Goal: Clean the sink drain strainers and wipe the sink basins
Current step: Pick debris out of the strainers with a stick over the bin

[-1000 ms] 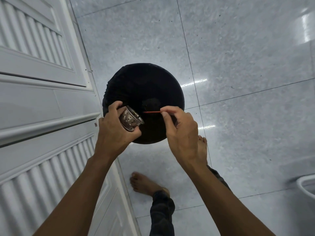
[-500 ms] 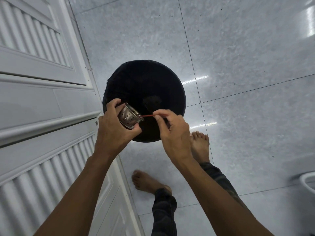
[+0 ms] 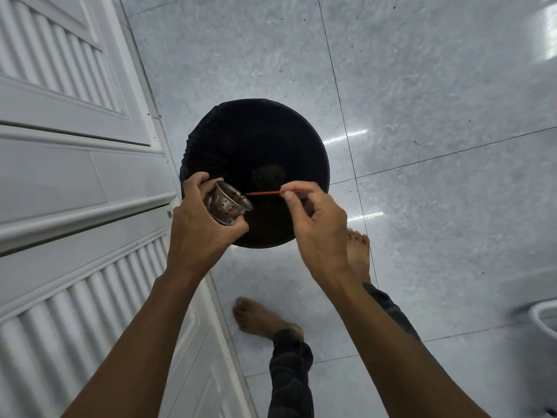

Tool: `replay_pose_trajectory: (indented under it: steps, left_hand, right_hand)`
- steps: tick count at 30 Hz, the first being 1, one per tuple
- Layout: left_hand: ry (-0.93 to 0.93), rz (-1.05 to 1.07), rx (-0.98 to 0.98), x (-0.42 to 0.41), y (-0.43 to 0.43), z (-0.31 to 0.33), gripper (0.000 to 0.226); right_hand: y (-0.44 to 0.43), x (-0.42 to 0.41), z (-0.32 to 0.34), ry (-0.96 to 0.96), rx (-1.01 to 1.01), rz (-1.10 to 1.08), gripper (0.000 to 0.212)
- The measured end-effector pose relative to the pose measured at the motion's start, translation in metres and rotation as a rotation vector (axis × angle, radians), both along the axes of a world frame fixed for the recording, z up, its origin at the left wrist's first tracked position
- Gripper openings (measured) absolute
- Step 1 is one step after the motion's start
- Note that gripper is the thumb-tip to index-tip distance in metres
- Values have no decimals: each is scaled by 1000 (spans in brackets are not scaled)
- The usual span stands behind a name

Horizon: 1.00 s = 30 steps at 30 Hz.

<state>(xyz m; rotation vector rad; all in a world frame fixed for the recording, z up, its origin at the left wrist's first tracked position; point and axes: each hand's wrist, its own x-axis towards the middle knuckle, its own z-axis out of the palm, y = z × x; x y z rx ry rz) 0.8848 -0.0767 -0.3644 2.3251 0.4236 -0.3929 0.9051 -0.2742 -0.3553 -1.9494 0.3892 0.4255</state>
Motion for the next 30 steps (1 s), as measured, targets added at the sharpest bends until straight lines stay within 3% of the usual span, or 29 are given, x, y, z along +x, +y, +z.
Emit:
replay_pose_trajectory:
  steps: [2, 7, 11, 16, 22, 27, 30]
  left_hand:
    - [-10, -9, 12, 0, -1, -1, 97]
    - [-8, -7, 0, -4, -2, -5, 96]
    - [-7, -1, -19, -7, -5, -8, 96]
    - [-1, 13, -34, -12, -7, -10, 95]
    - [6, 28, -37, -15, -5, -13, 98]
    - [6, 48, -23, -18, -2, -13, 96]
    - [8, 69, -29, -18, -1, -14, 97]
  right_hand:
    - [5, -5, 0, 4, -33, 93, 22]
    - [-3, 2, -4, 4, -43, -43, 20]
    - [4, -10, -2, 1, -31, 194, 22]
    - [0, 1, -5, -11, -28, -3, 21]
    - [12, -13, -4, -5, -51, 220, 22]
    - [1, 0, -8, 0, -91, 34, 22]
    - [0, 0, -5, 13, 6, 77, 20]
